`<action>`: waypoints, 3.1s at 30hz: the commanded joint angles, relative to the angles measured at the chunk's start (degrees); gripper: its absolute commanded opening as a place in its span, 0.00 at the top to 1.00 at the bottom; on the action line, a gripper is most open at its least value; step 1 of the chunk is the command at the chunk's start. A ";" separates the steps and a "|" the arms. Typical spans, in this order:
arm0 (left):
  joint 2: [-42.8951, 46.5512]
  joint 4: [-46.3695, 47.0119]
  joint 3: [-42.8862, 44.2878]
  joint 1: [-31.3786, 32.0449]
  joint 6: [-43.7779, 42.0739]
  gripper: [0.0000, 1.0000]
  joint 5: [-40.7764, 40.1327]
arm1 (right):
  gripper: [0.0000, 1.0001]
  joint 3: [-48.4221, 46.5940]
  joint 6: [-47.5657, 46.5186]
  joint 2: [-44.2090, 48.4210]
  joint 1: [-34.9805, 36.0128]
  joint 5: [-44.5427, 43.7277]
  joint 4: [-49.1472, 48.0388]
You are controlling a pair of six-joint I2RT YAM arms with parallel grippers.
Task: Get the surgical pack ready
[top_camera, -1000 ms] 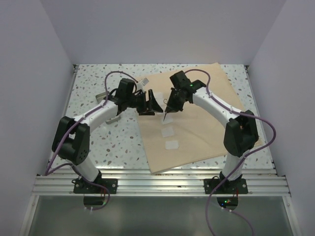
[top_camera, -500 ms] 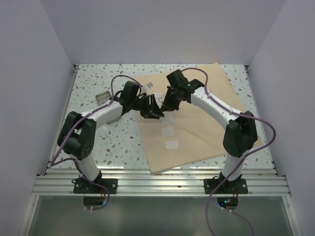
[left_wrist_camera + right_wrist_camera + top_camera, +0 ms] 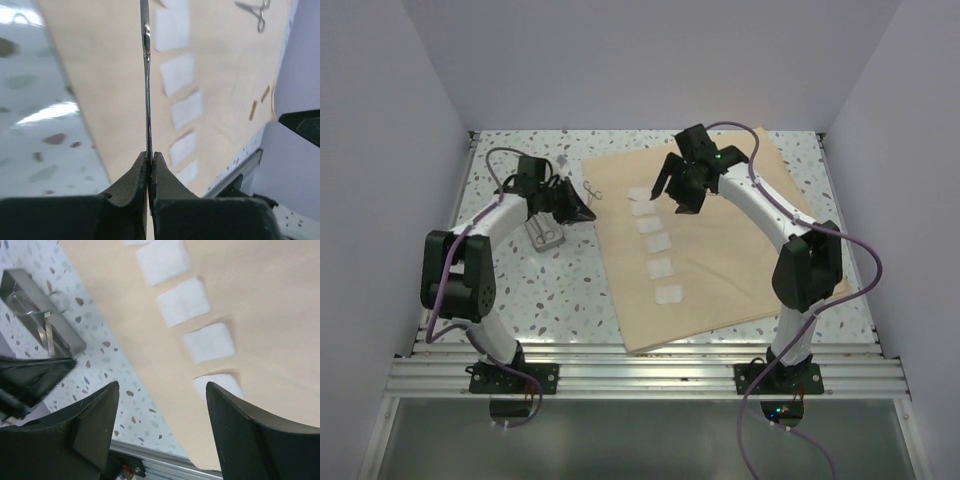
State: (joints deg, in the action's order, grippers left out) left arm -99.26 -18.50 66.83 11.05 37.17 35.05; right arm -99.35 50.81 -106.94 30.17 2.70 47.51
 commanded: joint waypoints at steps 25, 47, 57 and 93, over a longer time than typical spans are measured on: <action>-7.96 -6.21 6.56 -22.04 -2.63 1.00 -6.93 | 0.25 -1.37 -5.81 -3.45 -12.86 -3.40 2.86; 0.64 -5.58 1.12 -20.90 -4.65 0.37 -5.43 | 0.30 -31.85 15.02 -29.64 -16.73 -31.61 16.45; 4.87 -5.93 -1.26 -19.49 -5.00 0.37 -4.20 | 0.37 -34.77 18.19 -33.34 -16.81 -33.72 19.20; 4.52 -5.85 -0.03 -19.05 -4.91 0.37 -0.69 | 1.00 -35.56 16.43 -39.23 -16.90 -28.37 16.49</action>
State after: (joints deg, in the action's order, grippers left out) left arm -96.75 -25.15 65.73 -8.47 33.36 31.92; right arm -136.27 67.31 -146.67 13.43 -28.80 64.25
